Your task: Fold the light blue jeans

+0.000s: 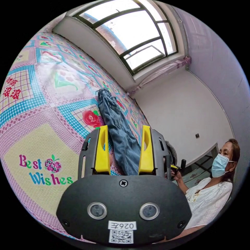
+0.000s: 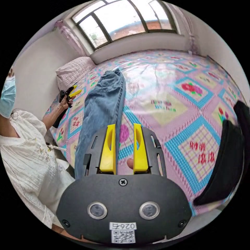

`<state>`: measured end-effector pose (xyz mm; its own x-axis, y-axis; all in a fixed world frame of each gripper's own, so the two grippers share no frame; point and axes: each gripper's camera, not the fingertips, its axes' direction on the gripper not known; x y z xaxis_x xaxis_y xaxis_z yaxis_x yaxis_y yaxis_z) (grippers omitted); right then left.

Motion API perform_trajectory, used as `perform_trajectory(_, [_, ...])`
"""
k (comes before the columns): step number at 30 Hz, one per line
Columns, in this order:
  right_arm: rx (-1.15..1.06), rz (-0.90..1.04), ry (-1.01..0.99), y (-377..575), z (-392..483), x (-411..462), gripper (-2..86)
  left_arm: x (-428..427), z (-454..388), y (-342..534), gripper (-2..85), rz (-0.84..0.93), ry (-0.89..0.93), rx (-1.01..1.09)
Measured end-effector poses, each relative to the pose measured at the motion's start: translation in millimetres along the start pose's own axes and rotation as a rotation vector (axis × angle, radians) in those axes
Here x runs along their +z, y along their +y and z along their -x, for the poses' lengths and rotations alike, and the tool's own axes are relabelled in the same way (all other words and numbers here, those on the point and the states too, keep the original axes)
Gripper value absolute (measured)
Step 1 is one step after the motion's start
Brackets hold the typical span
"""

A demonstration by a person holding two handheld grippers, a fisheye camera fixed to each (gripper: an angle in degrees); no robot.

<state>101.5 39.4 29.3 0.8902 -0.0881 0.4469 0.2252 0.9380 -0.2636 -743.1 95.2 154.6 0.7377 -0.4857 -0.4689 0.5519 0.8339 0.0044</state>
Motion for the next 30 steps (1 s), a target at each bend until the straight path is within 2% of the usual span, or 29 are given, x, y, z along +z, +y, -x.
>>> perform_trajectory(5, [-0.156, -0.055, -0.092, -167, 14, 110, 6.5, 71, 22, -74, 24.5, 0.07, 0.017, -0.051])
perform_trajectory(9, [-0.121, -0.018, -0.151, -263, 6, 193, 7.1, 143, 28, -125, 27.5, 0.156, -0.069, -0.03])
perform_trajectory(13, [-0.067, 0.024, -0.108, -341, -4, 272, 9.8, 209, 34, -153, 30.9, 0.272, -0.122, -0.005])
perform_trajectory(15, [-0.05, 0.057, -0.088, -365, -8, 302, 11.6, 230, 33, -160, 28.9, 0.287, -0.134, 0.026])
perform_trajectory(17, [-0.029, 0.143, -0.089, -391, -9, 345, 13.6, 251, 33, -166, 21.1, 0.365, -0.14, 0.054])
perform_trajectory(18, [-0.028, 0.168, -0.099, -396, -8, 355, 13.8, 263, 28, -171, 16.1, 0.42, -0.21, 0.077])
perform_trajectory(19, [-0.07, 0.244, -0.125, -402, 1, 376, 9.0, 267, 12, -175, 12.7, 0.43, -0.26, 0.174])
perform_trajectory(21, [-0.147, 0.287, -0.046, -411, 22, 379, 3.2, 267, -31, -174, 10.6, 0.379, -0.291, 0.392])
perform_trajectory(22, [-0.216, 0.24, 0.03, -416, 37, 363, 1.2, 270, -58, -171, 9.9, 0.352, -0.343, 0.533])
perform_trajectory(24, [-0.293, 0.173, 0.159, -419, 42, 350, 0.9, 292, -72, -172, 10.7, 0.374, -0.467, 0.626])
perform_trajectory(27, [-0.127, 0.275, 0.171, -423, 1, 374, 4.3, 317, -49, -184, 14.5, 0.484, -0.553, 0.465])
perform_trajectory(30, [-0.112, 0.153, 0.214, -404, 1, 343, 8.6, 279, -44, -175, 13.7, 0.39, -0.427, 0.402])
